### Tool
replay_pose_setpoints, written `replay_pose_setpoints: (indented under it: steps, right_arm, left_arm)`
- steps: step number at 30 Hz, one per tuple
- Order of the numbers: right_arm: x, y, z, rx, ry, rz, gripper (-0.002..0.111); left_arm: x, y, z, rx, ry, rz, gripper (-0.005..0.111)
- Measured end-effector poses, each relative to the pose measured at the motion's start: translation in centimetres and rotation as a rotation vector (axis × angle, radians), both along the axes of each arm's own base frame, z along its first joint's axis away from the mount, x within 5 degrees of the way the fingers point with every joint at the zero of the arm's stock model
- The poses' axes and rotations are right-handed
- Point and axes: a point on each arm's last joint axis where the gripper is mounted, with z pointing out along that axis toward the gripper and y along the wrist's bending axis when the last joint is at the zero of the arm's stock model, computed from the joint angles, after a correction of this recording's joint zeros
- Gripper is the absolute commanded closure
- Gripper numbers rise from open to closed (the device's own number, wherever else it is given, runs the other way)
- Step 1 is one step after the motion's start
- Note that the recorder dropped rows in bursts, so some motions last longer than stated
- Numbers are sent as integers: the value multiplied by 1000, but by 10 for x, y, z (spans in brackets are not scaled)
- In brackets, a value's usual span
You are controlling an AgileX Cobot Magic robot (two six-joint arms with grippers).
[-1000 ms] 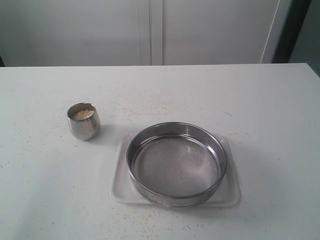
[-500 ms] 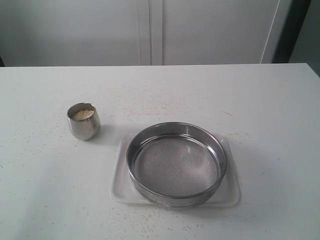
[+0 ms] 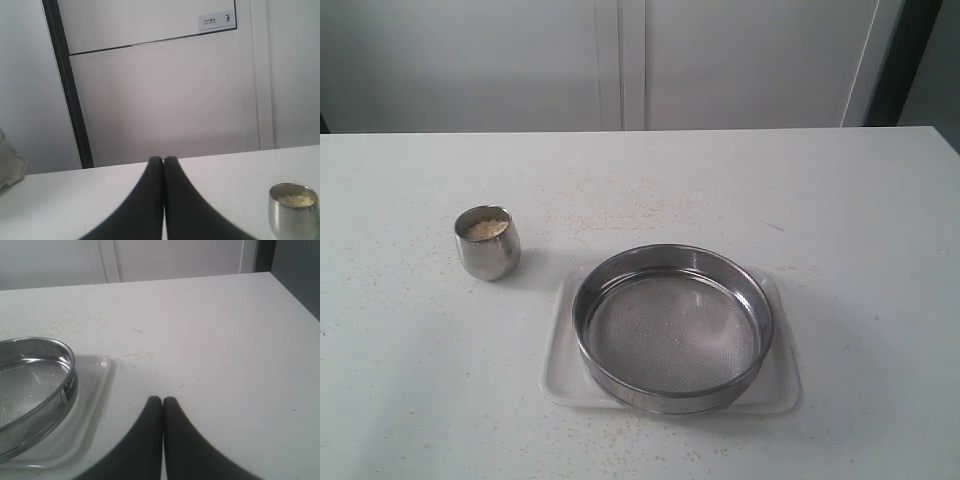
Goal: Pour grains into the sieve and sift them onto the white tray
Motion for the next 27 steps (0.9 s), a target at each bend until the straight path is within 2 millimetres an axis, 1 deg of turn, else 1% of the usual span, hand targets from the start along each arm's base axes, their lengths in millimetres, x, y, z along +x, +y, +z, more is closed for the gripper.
replay_pose_setpoints:
  steps: [7, 9, 11, 14, 17, 18, 21, 27]
  right_arm:
    - [0, 0, 0, 0, 0, 0, 108]
    - [0, 0, 0, 0, 0, 0, 108]
    - [0, 0, 0, 0, 0, 0, 108]
    - [0, 0, 0, 0, 0, 0, 108]
    - [0, 0, 0, 0, 0, 0, 108]
    - [0, 0, 0, 0, 0, 0, 108]
    - [0, 0, 0, 0, 0, 0, 108]
    - [0, 0, 0, 0, 0, 0, 108]
  left_arm:
    - [1, 1, 5, 3, -45, 9, 107]
    - [4, 1, 8, 3, -40, 13, 107]
    - [11, 2, 19, 3, -41, 19, 107]
    - [21, 2, 24, -22, -13, 17, 107]
    - [38, 0, 17, -6, 64, -2, 107]
    - [40, 0, 16, -3, 78, -8, 107]
    - [57, -2, 5, 2, 175, -30, 107]
    - [76, -6, -5, 22, 217, -73, 107]
